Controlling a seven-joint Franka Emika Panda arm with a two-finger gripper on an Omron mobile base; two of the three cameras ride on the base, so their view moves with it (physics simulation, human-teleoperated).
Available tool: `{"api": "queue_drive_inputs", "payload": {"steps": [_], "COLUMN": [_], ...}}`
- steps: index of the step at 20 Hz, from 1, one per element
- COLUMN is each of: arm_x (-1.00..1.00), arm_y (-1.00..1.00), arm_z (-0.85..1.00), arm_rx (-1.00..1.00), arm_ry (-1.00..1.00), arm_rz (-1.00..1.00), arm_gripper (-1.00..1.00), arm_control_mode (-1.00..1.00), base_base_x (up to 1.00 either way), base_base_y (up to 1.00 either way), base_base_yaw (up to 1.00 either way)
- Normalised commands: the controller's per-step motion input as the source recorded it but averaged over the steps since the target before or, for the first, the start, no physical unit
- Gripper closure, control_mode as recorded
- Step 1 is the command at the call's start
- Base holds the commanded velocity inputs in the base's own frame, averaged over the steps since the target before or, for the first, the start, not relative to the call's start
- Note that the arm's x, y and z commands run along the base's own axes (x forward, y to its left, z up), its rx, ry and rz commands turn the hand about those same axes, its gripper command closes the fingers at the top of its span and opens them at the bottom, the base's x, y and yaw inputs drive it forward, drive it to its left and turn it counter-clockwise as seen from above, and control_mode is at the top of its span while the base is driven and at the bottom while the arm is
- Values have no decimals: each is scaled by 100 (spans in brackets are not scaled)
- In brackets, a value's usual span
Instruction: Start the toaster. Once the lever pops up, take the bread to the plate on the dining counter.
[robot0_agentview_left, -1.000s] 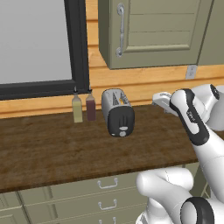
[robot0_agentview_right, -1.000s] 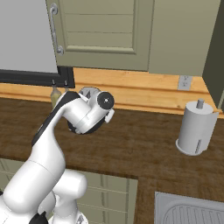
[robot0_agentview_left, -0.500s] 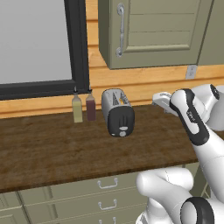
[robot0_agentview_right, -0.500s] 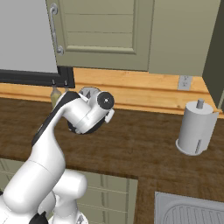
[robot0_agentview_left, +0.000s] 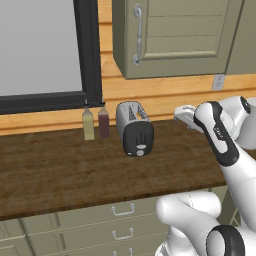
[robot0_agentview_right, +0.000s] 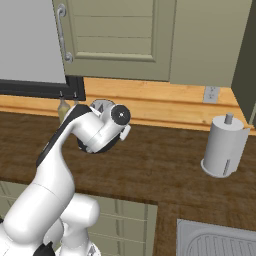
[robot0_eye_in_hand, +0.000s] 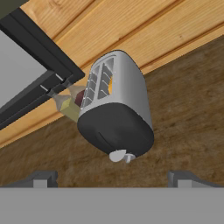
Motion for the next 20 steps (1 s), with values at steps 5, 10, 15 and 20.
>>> {"api": "queue_drive_inputs", "payload": {"steps": [5, 10, 15, 20], "arm_x": [0, 0, 0, 0], "arm_y": [0, 0, 0, 0], "arm_z": [0, 0, 0, 0], "arm_rx": [0, 0, 0, 0], "arm_ry": [0, 0, 0, 0], "arm_rz": [0, 0, 0, 0], "arm_gripper": [-100, -100, -100, -100], "arm_control_mode": [-100, -100, -100, -100], "base_base_x": [0, 0, 0, 0], "base_base_y": [0, 0, 0, 0], "base_base_yaw": [0, 0, 0, 0]}}
